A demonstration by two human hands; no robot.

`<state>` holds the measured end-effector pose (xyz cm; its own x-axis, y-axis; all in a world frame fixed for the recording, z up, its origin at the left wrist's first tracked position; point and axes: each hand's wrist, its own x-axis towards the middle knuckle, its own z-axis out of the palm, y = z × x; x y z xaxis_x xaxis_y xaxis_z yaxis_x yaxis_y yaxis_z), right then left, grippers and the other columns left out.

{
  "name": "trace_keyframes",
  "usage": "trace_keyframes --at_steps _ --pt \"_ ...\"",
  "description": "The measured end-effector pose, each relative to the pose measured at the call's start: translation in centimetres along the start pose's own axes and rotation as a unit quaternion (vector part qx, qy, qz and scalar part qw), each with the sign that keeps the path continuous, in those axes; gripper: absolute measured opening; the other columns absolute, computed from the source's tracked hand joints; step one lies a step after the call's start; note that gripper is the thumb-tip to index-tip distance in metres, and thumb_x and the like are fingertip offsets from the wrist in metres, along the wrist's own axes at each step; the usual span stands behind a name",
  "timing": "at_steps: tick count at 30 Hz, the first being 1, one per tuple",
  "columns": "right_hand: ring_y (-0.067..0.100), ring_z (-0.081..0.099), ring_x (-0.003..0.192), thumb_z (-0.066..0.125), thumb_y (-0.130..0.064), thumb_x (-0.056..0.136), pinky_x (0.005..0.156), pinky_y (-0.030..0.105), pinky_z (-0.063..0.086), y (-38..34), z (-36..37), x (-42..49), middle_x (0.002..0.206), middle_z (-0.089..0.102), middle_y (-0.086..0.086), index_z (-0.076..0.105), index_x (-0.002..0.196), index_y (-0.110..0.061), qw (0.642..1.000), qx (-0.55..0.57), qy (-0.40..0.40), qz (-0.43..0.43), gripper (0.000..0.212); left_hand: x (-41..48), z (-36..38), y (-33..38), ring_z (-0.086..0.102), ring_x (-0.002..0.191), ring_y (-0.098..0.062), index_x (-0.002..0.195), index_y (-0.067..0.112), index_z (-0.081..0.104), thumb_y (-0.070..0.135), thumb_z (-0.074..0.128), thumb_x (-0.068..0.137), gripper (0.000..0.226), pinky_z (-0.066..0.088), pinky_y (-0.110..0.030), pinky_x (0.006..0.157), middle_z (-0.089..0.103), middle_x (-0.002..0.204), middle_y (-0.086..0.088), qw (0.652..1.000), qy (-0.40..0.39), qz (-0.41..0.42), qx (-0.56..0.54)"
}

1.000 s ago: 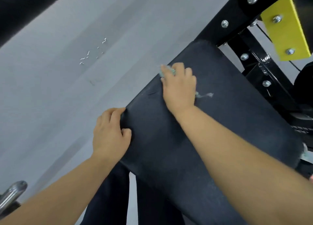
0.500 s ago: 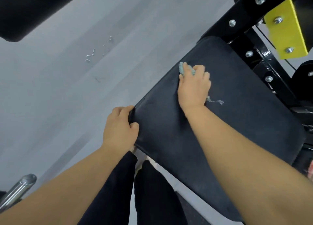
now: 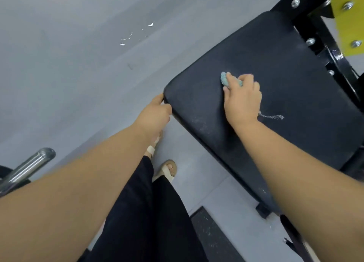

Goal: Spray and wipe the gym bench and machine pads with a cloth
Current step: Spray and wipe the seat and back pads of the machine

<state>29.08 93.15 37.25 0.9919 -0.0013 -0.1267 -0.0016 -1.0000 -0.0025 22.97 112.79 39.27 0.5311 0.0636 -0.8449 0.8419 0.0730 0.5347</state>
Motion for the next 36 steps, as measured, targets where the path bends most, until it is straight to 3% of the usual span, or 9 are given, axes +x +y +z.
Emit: trace_keyframes --at_steps 2,6,11,14,16,20,24,28,36 --pt "0.030 0.042 0.109 0.043 -0.032 0.098 0.086 0.038 0.035 -3.0 0.5 0.3 0.134 0.039 0.008 0.039 0.141 -0.027 1.000 0.004 -0.007 0.028 0.044 -0.3 0.2 -0.1 0.048 0.079 -0.006 0.133 0.025 0.047 -0.002 0.037 0.085 0.056 0.044 -0.031 0.092 0.052 0.091 0.008 1.000 -0.004 0.003 -0.013" --pt "0.028 0.042 0.106 0.042 -0.029 0.097 0.081 0.036 0.031 -10.6 2.0 -2.4 0.130 0.042 0.005 0.041 0.138 -0.028 0.994 0.015 -0.026 -0.101 0.041 -0.8 -0.1 -0.2 0.051 0.084 -0.007 0.129 0.018 0.052 -0.002 0.037 0.087 0.049 0.046 -0.033 0.098 0.054 0.085 0.009 0.998 -0.034 0.017 -0.042" --pt "0.031 0.052 0.073 0.054 -0.027 0.083 0.061 0.032 0.031 -6.2 2.0 -6.5 0.101 0.060 0.009 0.064 0.116 -0.022 0.983 0.013 0.044 -0.176 0.036 -1.2 -0.1 -0.4 0.054 0.095 -0.009 0.117 0.019 0.057 -0.001 0.037 0.086 0.043 0.046 -0.032 0.097 0.059 0.099 0.005 0.995 -0.043 0.005 -0.091" --pt "0.033 0.053 0.071 0.044 -0.032 0.083 0.061 0.033 0.036 0.4 1.2 -9.7 0.101 0.061 0.011 0.065 0.115 -0.021 0.994 0.002 0.056 -0.091 0.040 -2.1 1.0 -0.5 0.047 0.079 -0.007 0.109 0.026 0.055 0.006 0.036 0.089 0.034 0.043 -0.023 0.075 0.051 0.097 0.008 0.999 -0.011 0.037 -0.025" --pt "0.035 0.052 0.073 0.045 -0.030 0.084 0.062 0.037 0.038 2.9 0.9 -11.4 0.103 0.059 0.015 0.064 0.117 -0.018 0.998 0.007 0.066 0.009 0.040 -2.8 1.8 -0.7 0.045 0.080 -0.006 0.123 0.024 0.051 0.011 0.037 0.092 0.037 0.039 -0.020 0.072 0.043 0.120 0.009 0.996 0.006 0.072 0.051" --pt "0.036 0.053 0.077 0.063 -0.021 0.078 0.064 0.037 0.033 -0.9 2.0 -10.7 0.103 0.059 0.016 0.065 0.115 -0.016 0.987 0.037 0.076 0.136 0.037 -3.2 2.9 -2.4 0.018 0.140 -0.015 0.146 0.020 0.030 0.018 0.042 0.094 0.054 0.026 -0.027 0.110 -0.001 0.157 0.002 0.946 0.030 0.178 0.271" --pt "0.026 0.054 0.070 0.043 -0.030 0.079 0.059 0.030 0.028 -7.8 2.7 -8.2 0.095 0.063 0.004 0.069 0.106 -0.026 0.991 0.013 0.103 0.089 0.038 -3.8 3.8 -2.8 0.006 0.145 -0.019 0.147 0.019 0.029 0.018 0.033 0.098 0.049 0.012 -0.030 0.116 0.007 0.158 -0.003 0.907 0.038 0.245 0.340" --pt "0.026 0.054 0.072 0.041 -0.033 0.082 0.062 0.031 0.029 -3.8 2.0 -10.0 0.098 0.061 0.003 0.066 0.110 -0.028 0.994 0.028 0.091 0.047 0.038 -4.4 5.3 -3.1 0.007 0.145 -0.018 0.146 0.018 0.032 0.026 0.027 0.102 0.045 0.006 -0.026 0.115 0.017 0.157 -0.004 0.882 0.023 0.300 0.363" --pt "0.040 0.049 0.094 0.055 -0.021 0.090 0.075 0.044 0.035 10.3 -0.3 -19.9 0.118 0.052 0.018 0.057 0.129 -0.021 0.928 0.032 0.092 0.361 0.039 -5.7 10.6 -4.9 0.000 0.144 -0.023 0.149 0.020 0.020 0.037 0.034 0.099 0.055 0.009 -0.033 0.117 0.009 0.157 -0.002 0.758 -0.074 0.354 0.542"
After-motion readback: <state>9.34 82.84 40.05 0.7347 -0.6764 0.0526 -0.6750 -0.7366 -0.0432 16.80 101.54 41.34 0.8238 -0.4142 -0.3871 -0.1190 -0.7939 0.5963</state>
